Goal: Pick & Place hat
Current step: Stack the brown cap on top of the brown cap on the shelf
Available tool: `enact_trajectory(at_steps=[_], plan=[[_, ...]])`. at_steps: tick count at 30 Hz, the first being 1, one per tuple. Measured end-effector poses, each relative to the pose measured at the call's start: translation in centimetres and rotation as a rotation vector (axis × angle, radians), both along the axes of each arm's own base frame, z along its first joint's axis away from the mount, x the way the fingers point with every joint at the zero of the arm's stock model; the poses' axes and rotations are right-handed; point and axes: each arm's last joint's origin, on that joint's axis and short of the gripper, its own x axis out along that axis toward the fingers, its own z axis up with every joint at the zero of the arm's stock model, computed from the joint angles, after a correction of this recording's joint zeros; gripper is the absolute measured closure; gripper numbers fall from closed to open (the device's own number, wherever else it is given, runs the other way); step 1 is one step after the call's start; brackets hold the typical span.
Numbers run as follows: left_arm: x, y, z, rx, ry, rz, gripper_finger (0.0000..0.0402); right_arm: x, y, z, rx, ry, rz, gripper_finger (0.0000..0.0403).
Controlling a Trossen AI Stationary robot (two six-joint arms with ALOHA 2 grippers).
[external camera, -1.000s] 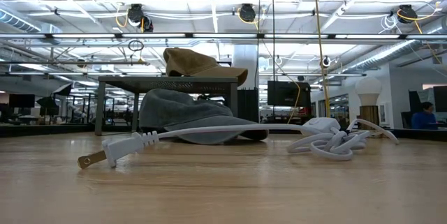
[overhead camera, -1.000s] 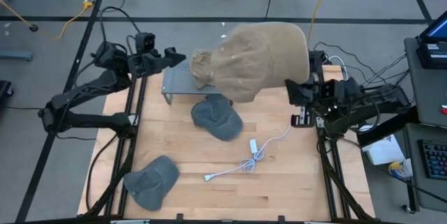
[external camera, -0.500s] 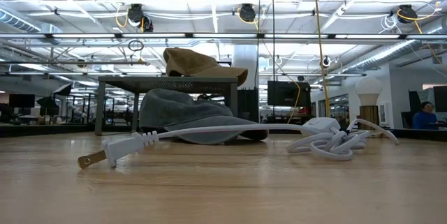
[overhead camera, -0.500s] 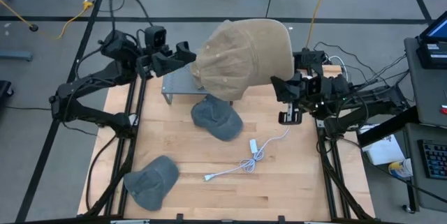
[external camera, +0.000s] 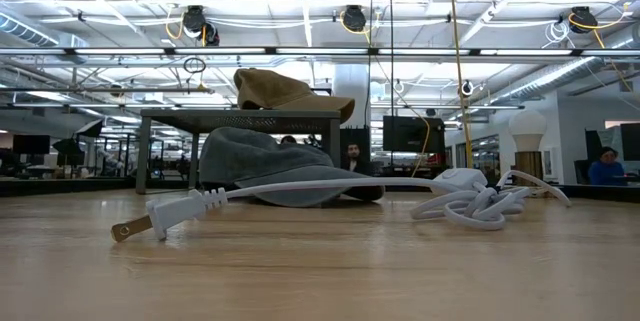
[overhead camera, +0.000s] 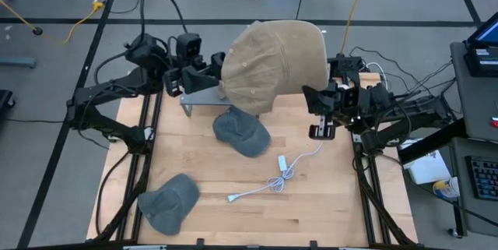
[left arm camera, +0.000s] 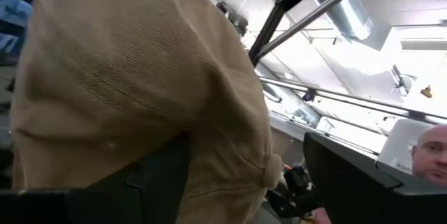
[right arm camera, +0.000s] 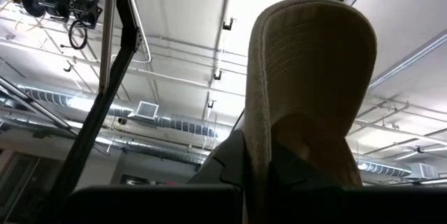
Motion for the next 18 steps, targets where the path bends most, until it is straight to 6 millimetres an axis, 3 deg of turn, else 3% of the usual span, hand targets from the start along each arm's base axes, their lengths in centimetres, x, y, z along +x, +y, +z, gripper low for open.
enact_trajectory(at_steps=[10,18], plan=[[0.1,-1.05,0.11,0.026,-0.024,-0.022,0.0119,0.06,-0.14,-0.05,0.016,0.012,-0.058,0.0394],[0.72,-0.8,-0.53,-0.025,0.029,0.132,0.0119,0.18,-0.14,-0.17,0.025,0.029,-0.053,0.0394]])
